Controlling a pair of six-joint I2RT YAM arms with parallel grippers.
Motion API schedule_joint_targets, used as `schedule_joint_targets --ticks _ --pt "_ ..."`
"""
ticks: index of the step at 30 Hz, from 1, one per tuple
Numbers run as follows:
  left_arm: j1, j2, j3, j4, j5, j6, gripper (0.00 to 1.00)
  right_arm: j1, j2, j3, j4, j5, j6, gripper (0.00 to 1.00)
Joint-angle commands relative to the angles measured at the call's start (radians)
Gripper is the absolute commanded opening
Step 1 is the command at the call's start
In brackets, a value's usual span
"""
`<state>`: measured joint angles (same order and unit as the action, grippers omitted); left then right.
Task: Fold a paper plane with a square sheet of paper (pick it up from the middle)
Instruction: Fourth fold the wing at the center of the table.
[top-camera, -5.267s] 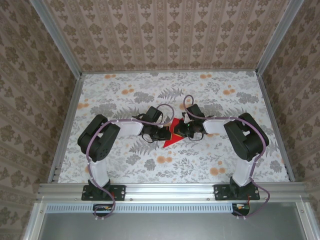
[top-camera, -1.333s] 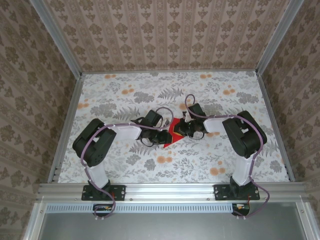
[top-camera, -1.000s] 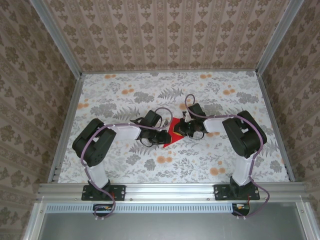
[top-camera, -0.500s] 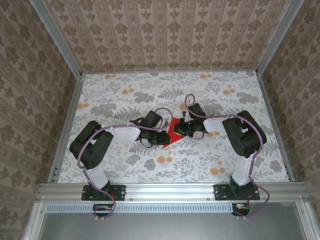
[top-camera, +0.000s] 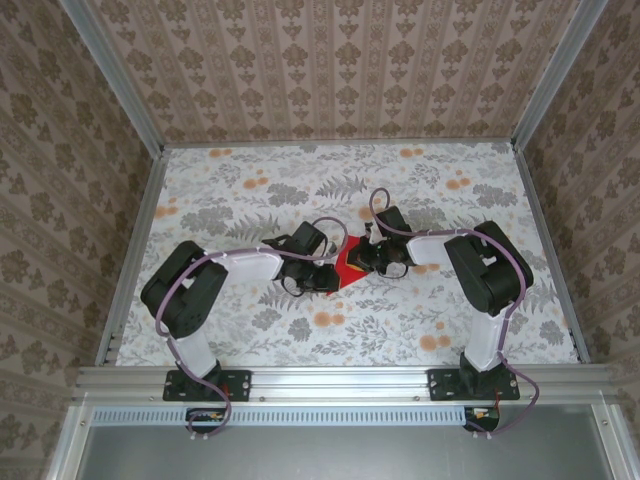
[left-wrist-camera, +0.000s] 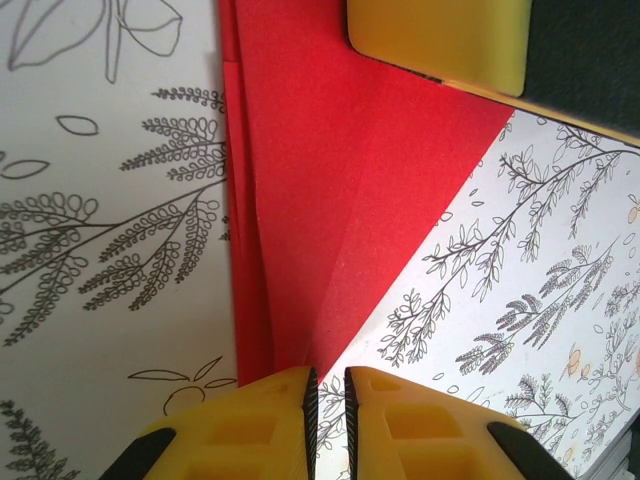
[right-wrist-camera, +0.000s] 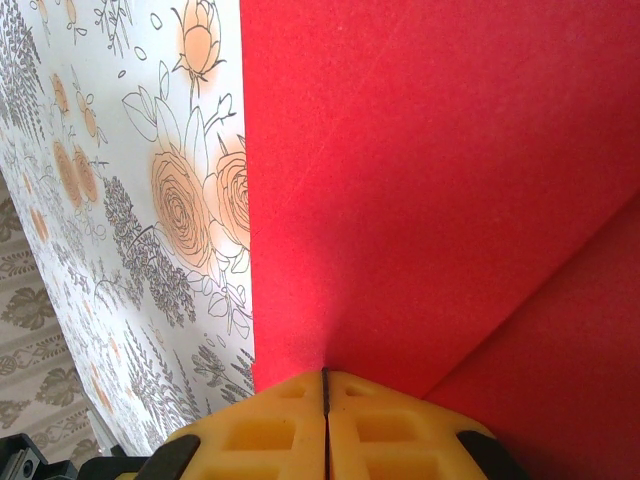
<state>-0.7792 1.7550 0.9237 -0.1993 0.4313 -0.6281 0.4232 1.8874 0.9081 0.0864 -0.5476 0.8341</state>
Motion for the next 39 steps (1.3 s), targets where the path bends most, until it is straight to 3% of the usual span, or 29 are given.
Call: schedule_joint_targets --ticks 1,7,13,28,39 --pt "-0.003 0.026 0.012 -0.068 -0.022 0.022 0.19 -0.01 0.081 -0.035 -0.117 0.118 -0.005 0.08" --pt "0.019 -0.002 -0.009 -0.072 -0.01 0.03 0.19 -0.014 0.083 -0.038 -0.117 0.116 -0.006 0.08" --pt "0.035 -0.054 -0.02 0.082 0.098 0.015 0.19 -0.015 0.081 -0.036 -0.118 0.11 -0.007 0.08" --pt "0.045 0.134 0.137 0.047 0.051 0.091 0.09 -0.016 0.104 -0.025 -0.121 0.099 -0.001 0.08" --pt "0.069 0.115 0.047 0.03 0.071 0.148 0.08 -0.021 0.118 -0.001 -0.209 0.149 -0.017 0.07"
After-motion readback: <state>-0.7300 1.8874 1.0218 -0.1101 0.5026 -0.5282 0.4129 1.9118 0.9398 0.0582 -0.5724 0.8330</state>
